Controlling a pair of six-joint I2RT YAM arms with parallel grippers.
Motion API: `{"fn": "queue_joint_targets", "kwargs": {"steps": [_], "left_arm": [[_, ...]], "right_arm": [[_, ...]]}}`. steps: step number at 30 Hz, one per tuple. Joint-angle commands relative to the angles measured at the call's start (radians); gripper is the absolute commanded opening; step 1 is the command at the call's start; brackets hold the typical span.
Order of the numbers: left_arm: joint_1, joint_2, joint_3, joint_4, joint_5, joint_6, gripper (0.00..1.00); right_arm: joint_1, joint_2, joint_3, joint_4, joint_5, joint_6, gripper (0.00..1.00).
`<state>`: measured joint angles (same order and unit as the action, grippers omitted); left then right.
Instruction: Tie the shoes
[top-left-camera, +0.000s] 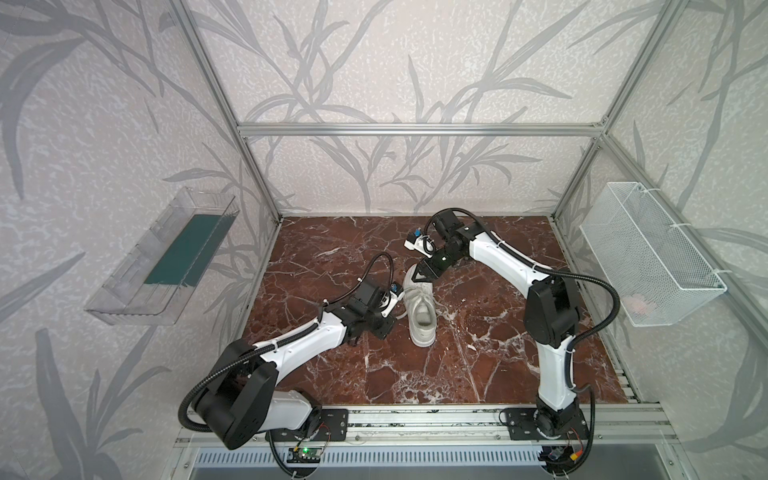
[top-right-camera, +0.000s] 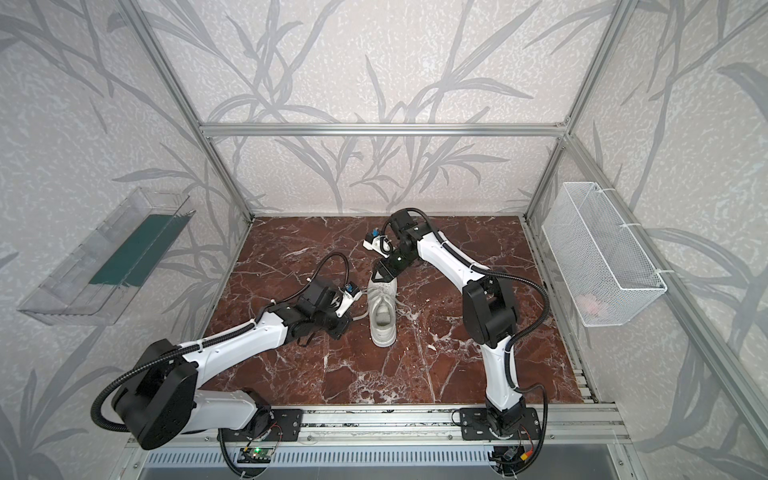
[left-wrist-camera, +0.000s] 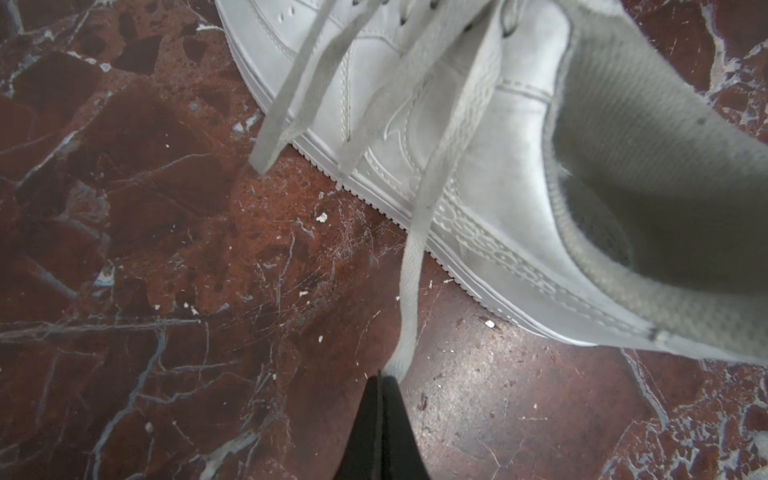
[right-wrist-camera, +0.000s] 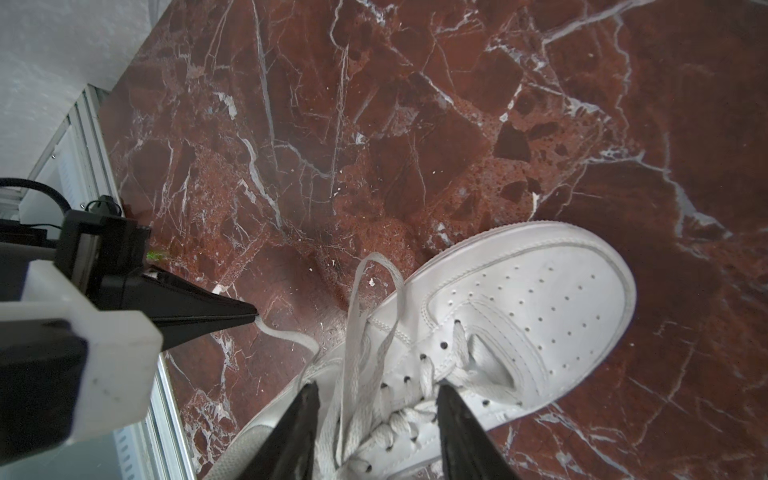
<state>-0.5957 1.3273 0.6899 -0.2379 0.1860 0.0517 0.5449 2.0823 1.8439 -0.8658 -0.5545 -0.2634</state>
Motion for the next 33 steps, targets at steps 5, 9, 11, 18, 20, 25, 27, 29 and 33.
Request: {"fn": "queue_joint_targets", "kwargs": {"steps": [5, 9, 11, 18, 20, 25, 27, 29, 33], "left_arm": [[-0.005, -0.040, -0.044, 0.113, 0.014, -0.116, 0.00], [-0.006, -0.055, -0.080, 0.147, 0.013, -0.148, 0.00], [-0.007, -0.066, -0.096, 0.163, 0.008, -0.159, 0.00], [-0.014, -0.055, -0.119, 0.202, 0.019, -0.178, 0.00], [-0.018, -0.050, -0.125, 0.214, 0.019, -0.185, 0.00], [-0.026, -0.049, -0.148, 0.244, 0.025, -0.193, 0.00], [-0.032, -0.050, -0.155, 0.249, 0.026, -0.195, 0.00], [-0.036, -0.052, -0.163, 0.259, 0.024, -0.197, 0.00], [-0.048, -0.050, -0.180, 0.274, 0.023, -0.206, 0.00]], "right_arm": [[0.041, 0.060, 0.058, -0.114, 0.034, -0.058, 0.48], [0.058, 0.081, 0.074, -0.162, 0.030, -0.077, 0.47], [0.068, 0.085, 0.075, -0.171, 0.031, -0.083, 0.47], [0.098, 0.099, 0.078, -0.191, 0.085, -0.093, 0.41], [0.104, 0.104, 0.082, -0.191, 0.099, -0.089, 0.40], [0.107, 0.134, 0.125, -0.202, 0.138, -0.061, 0.40], [0.113, 0.146, 0.147, -0.213, 0.169, -0.055, 0.39], [0.117, 0.158, 0.160, -0.224, 0.185, -0.056, 0.38], [0.120, 0.179, 0.192, -0.244, 0.197, -0.045, 0.37]]}}
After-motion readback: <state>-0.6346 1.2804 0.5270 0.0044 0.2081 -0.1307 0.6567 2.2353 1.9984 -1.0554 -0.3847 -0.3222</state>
